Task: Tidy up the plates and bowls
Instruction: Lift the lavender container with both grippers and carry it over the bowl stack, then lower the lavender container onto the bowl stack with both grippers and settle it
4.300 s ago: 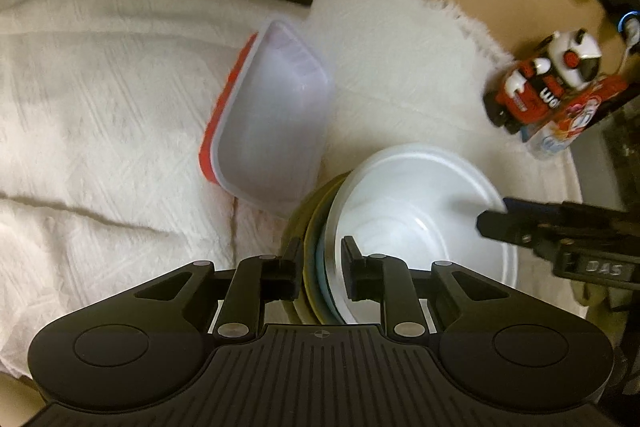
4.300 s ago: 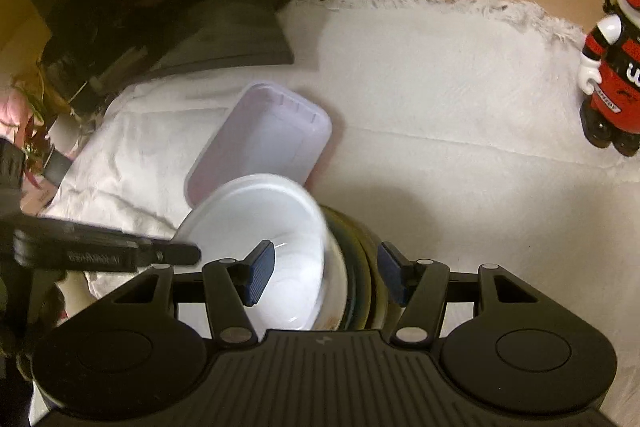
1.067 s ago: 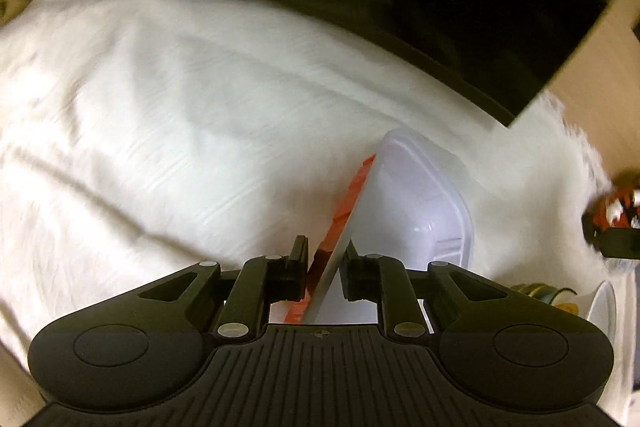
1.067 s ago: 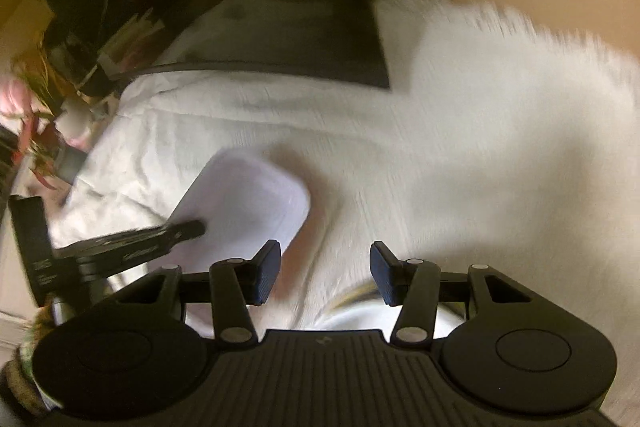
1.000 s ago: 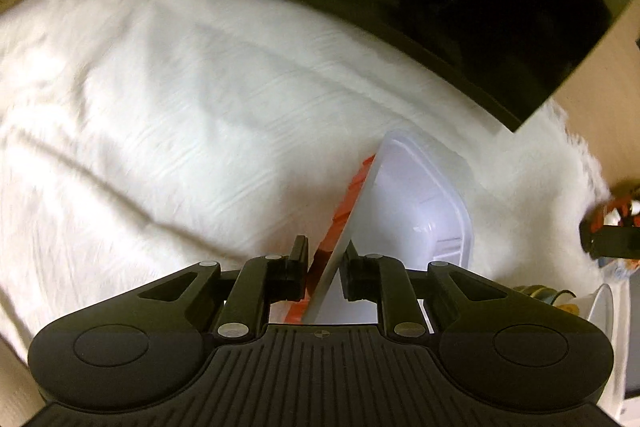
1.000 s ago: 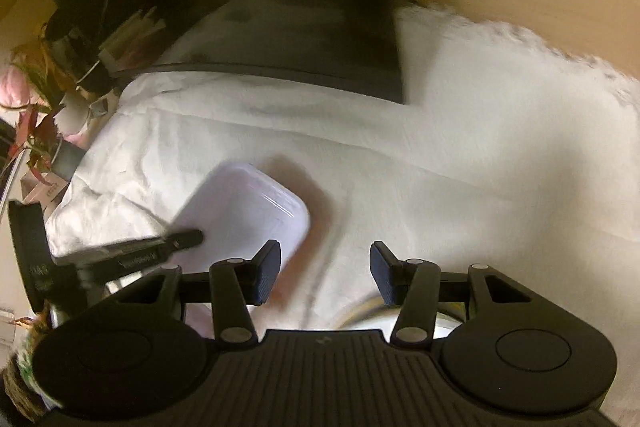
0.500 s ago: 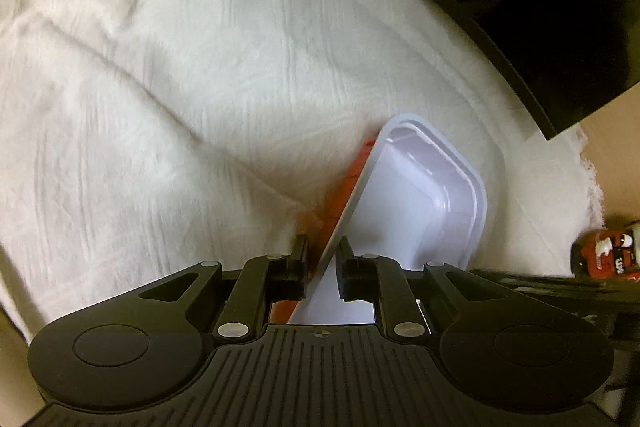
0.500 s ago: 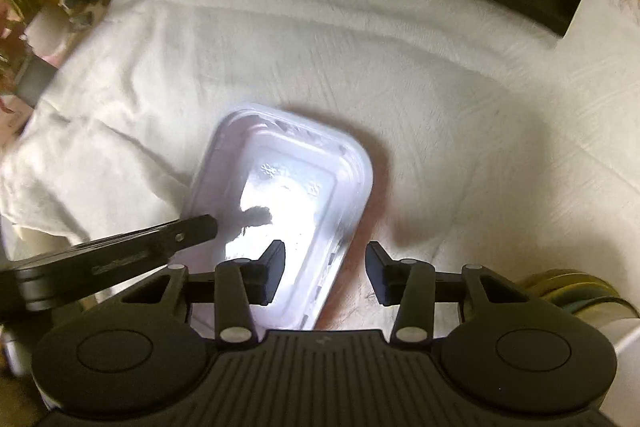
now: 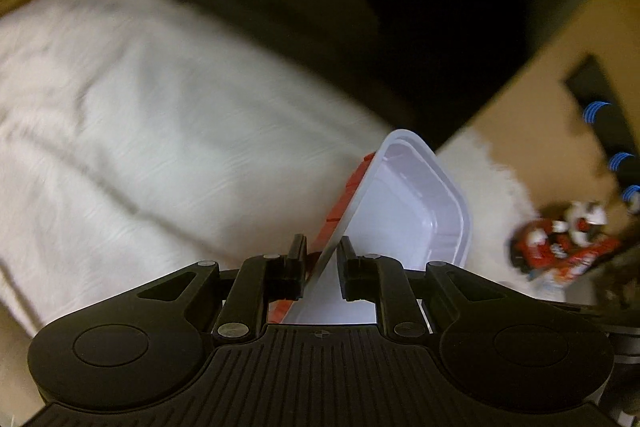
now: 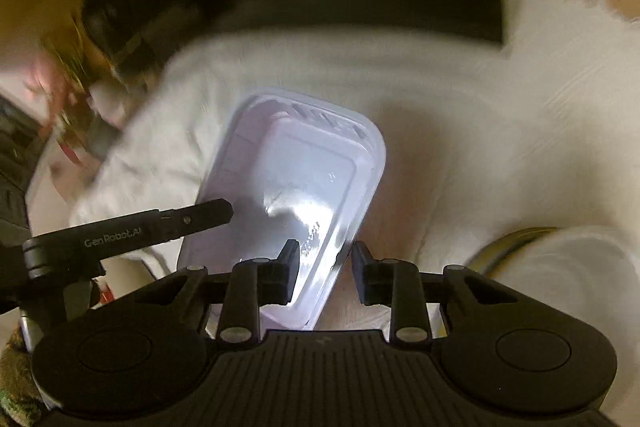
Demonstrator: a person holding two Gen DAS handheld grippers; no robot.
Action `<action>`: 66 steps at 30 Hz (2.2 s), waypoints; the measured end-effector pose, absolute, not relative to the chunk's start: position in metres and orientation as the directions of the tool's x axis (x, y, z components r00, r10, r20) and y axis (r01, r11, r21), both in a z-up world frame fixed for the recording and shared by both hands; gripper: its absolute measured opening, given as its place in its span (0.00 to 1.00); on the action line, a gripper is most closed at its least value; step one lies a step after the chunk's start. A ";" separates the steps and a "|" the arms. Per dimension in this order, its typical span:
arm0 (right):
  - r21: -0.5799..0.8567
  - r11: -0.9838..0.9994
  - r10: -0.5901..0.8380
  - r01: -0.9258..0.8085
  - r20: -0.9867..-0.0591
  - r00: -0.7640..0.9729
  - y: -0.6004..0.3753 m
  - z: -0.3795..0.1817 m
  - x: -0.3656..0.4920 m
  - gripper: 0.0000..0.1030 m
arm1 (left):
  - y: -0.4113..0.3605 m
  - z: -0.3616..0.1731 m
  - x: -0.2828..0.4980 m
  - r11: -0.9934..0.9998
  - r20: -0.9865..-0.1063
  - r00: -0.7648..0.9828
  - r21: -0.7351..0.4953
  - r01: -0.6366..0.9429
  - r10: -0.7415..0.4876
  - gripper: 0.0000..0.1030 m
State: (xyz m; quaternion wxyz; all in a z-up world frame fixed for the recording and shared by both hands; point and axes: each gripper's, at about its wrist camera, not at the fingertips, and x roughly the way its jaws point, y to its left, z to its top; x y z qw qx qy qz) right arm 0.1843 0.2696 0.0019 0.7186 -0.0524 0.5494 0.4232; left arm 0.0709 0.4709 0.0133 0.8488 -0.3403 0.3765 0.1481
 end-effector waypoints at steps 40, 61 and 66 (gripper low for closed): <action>0.485 0.646 0.646 -0.590 -0.759 0.084 0.103 -0.018 0.239 0.29 | 0.324 -0.026 0.112 0.709 -0.770 0.621 -0.521 -0.475 -0.149 0.16; 0.410 0.727 0.580 -0.551 -0.796 0.174 0.091 -0.007 0.225 0.29 | 0.340 -0.010 0.116 0.729 -0.731 0.648 -0.562 -0.391 -0.215 0.19; 0.407 0.724 0.583 -0.556 -0.793 0.178 0.093 -0.002 0.216 0.29 | 0.332 -0.007 0.120 0.748 -0.728 0.644 -0.559 -0.358 -0.236 0.23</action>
